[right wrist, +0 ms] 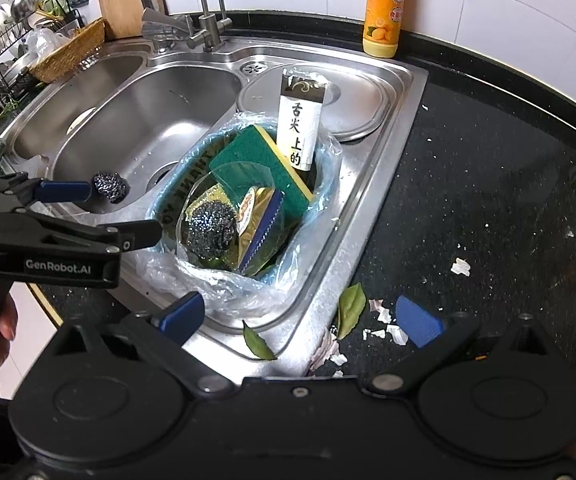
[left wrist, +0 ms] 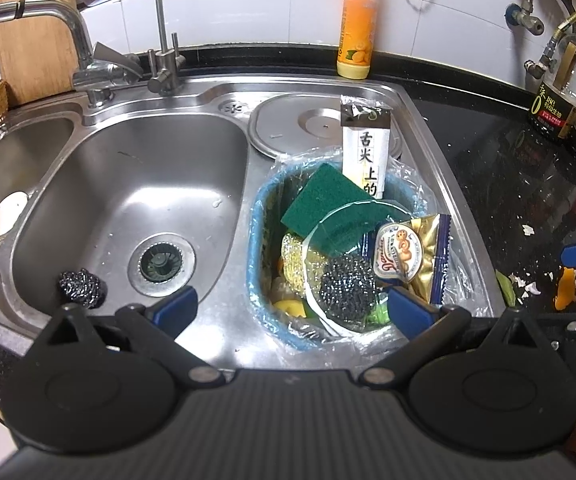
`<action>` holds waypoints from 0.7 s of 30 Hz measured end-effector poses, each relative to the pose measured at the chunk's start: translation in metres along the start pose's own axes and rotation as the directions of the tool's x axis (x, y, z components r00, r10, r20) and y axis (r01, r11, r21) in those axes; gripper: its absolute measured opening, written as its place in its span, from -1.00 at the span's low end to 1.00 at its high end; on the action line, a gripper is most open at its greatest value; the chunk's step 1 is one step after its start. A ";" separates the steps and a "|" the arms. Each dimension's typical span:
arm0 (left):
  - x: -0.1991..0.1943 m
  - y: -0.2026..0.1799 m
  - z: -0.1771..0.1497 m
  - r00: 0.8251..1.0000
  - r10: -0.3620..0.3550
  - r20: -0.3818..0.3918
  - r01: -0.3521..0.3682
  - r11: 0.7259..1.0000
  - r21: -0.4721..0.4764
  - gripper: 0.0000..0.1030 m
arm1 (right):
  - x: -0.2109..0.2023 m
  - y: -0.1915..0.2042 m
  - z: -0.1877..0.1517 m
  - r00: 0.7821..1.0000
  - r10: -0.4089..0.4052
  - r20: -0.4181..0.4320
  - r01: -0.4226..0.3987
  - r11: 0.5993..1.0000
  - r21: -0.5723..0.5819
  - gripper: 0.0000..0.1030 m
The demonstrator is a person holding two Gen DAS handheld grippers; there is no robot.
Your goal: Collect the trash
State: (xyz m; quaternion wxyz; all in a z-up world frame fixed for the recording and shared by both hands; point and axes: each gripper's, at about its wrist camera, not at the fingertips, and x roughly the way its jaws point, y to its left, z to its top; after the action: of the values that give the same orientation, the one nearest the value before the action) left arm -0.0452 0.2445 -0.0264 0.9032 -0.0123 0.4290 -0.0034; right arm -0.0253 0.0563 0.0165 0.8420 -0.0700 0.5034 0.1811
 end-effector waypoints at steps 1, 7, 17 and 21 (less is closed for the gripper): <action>0.000 0.000 0.000 1.000 0.001 0.000 -0.001 1.000 0.000 1.00 | 0.000 0.000 0.000 1.000 0.000 -0.001 0.000 1.000 0.001 1.00; -0.005 -0.001 -0.001 1.000 -0.001 0.016 0.001 1.000 0.015 1.00 | -0.002 -0.001 -0.003 1.000 0.001 -0.001 -0.001 1.000 0.009 1.00; -0.008 -0.003 -0.003 1.000 0.007 0.010 -0.007 0.999 0.048 1.00 | -0.003 -0.002 -0.005 1.000 0.001 0.000 -0.001 1.000 0.009 1.00; -0.009 -0.005 -0.005 1.000 0.010 0.008 -0.010 0.998 0.060 1.00 | -0.002 -0.002 -0.008 1.000 0.000 -0.002 0.000 1.000 0.011 1.00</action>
State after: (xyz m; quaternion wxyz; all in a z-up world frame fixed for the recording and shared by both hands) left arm -0.0545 0.2397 -0.0226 0.9049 0.0168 0.4252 -0.0118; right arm -0.0321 0.0516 0.0146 0.8418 -0.0654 0.5053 0.1783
